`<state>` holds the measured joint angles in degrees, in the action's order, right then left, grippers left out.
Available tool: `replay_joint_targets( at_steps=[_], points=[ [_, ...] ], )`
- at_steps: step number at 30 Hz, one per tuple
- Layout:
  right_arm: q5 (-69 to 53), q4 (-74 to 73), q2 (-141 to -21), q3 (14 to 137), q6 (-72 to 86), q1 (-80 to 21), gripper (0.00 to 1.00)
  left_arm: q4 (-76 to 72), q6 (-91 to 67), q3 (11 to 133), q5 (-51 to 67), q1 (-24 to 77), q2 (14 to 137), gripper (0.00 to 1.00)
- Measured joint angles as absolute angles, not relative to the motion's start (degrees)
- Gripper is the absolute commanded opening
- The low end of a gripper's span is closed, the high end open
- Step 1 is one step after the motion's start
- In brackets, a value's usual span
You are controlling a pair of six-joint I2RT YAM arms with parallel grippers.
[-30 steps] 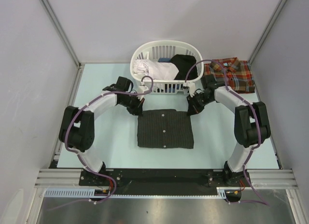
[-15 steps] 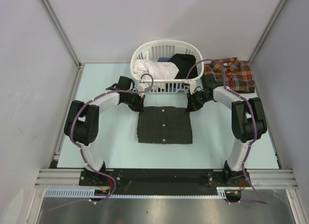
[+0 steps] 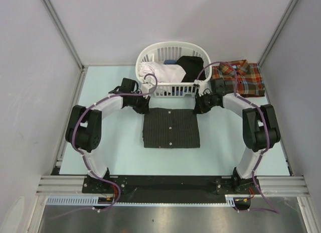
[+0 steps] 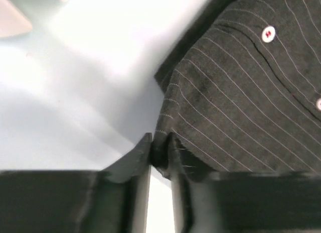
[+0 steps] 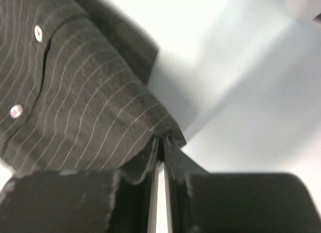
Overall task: Fold and stack the long sleeve shirts
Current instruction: Fold the shirt
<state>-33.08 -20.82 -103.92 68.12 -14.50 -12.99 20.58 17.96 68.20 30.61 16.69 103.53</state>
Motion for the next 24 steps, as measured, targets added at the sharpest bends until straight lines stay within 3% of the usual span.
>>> replay_joint_targets(
  at_steps=[2, 4, 5, 6, 7, 8, 9, 14, 18, 21, 24],
  points=[
    [-31.6, -18.3, -103.8, 67.0, -13.9, -13.5, 0.43, 19.8, 17.0, 68.2, 29.5, 16.6, 104.5, 0.5],
    [-29.9, -17.0, -103.4, 66.4, -12.3, -13.8, 0.55, 19.3, 15.9, 67.8, 29.2, 16.0, 104.5, 0.57],
    [-29.0, -16.8, -102.6, 65.9, -11.6, -14.0, 0.7, 18.7, 15.2, 67.2, 29.6, 15.4, 103.8, 0.7],
    [-28.4, -17.0, -101.3, 65.0, -10.7, -14.1, 0.78, 18.0, 14.3, 66.0, 30.2, 14.6, 102.3, 0.75],
    [-27.9, -17.6, -99.3, 64.1, -9.9, -14.0, 0.93, 17.6, 13.5, 64.4, 30.6, 13.7, 99.9, 0.79],
    [-27.7, -18.6, -96.6, 63.2, -9.1, -13.7, 1.0, 17.8, 12.7, 62.5, 31.3, 12.6, 96.4, 0.89],
    [-27.8, -19.7, -93.2, 62.6, -8.3, -13.3, 1.0, 18.1, 11.9, 61.0, 31.8, 11.6, 92.1, 0.99],
    [-32.4, -22.3, -74.5, 63.6, -5.9, -11.0, 1.0, 17.6, 9.0, 57.9, 32.7, 9.8, 66.4, 0.99],
    [-41.0, -18.4, -70.5, 64.8, 2.1, -8.5, 1.0, 12.6, 4.2, 53.6, 33.9, 10.2, 50.3, 0.99],
    [-49.6, -10.5, -73.8, 60.8, 11.6, -6.9, 1.0, 7.8, -2.6, 48.6, 39.5, 10.9, 47.7, 0.99],
    [-52.8, -4.2, -75.2, 48.9, 22.4, -8.4, 1.0, 0.4, -14.3, 37.3, 44.4, 14.8, 49.5, 0.99]
  ],
)
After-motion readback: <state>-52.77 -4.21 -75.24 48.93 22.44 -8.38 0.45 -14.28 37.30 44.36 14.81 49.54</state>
